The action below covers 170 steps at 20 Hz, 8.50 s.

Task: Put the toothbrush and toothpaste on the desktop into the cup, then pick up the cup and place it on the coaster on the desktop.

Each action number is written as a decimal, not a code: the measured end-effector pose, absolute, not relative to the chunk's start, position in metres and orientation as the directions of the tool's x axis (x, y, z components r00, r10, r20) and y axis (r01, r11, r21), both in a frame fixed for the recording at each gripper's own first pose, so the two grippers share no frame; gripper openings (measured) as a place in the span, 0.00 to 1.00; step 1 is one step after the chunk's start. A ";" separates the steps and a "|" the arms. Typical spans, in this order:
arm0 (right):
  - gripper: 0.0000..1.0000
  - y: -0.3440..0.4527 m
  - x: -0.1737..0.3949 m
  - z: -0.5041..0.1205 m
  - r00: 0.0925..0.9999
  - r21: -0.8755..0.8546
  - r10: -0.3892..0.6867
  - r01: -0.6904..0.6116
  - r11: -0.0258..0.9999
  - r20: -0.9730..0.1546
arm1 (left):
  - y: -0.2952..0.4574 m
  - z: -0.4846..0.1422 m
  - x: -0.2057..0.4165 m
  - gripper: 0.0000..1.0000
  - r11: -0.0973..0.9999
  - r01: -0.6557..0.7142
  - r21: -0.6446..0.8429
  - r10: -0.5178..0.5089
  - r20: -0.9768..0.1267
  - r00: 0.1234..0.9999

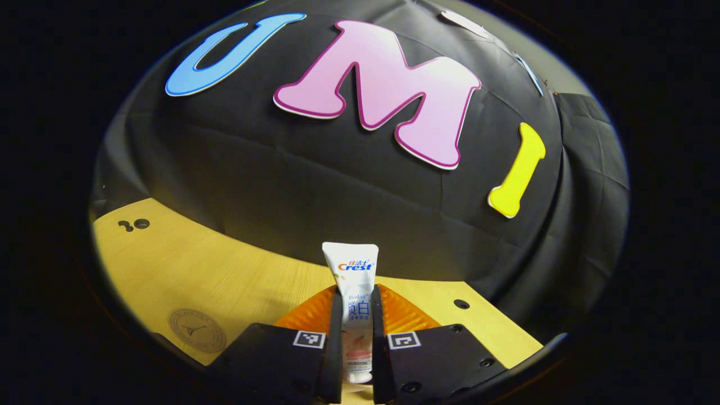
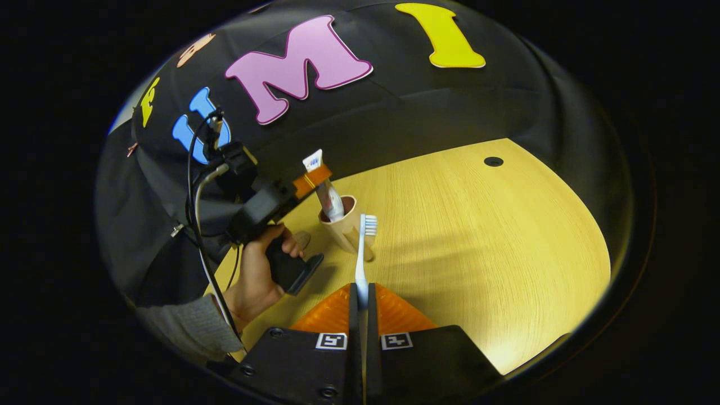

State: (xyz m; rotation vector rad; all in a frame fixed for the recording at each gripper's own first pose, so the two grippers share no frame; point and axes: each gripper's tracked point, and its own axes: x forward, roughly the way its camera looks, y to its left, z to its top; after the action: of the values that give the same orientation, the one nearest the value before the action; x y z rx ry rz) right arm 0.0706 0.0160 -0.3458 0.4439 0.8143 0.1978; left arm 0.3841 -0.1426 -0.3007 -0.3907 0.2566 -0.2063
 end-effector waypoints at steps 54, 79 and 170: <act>0.39 0.078 0.229 -0.405 0.794 0.509 0.346 -0.053 0.859 -0.500 | -0.079 -0.309 0.184 0.52 0.891 0.020 -0.454 -0.206 -0.365 0.908; 0.65 0.051 0.159 -0.411 0.245 0.265 0.389 -0.418 0.869 -0.888 | -0.057 -0.302 0.151 0.52 0.898 -0.004 -0.441 -0.183 -0.381 0.906; 0.77 0.263 0.210 -0.376 0.235 0.168 0.412 -0.658 0.734 -0.880 | 0.067 -0.277 0.077 0.52 0.889 -0.191 -0.417 0.003 -0.410 0.912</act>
State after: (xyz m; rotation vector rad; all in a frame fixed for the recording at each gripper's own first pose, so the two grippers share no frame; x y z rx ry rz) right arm 0.2097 0.2625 -0.3761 -0.2588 1.1114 0.7454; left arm 0.0768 0.0673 -0.2768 -0.4686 0.4140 0.1036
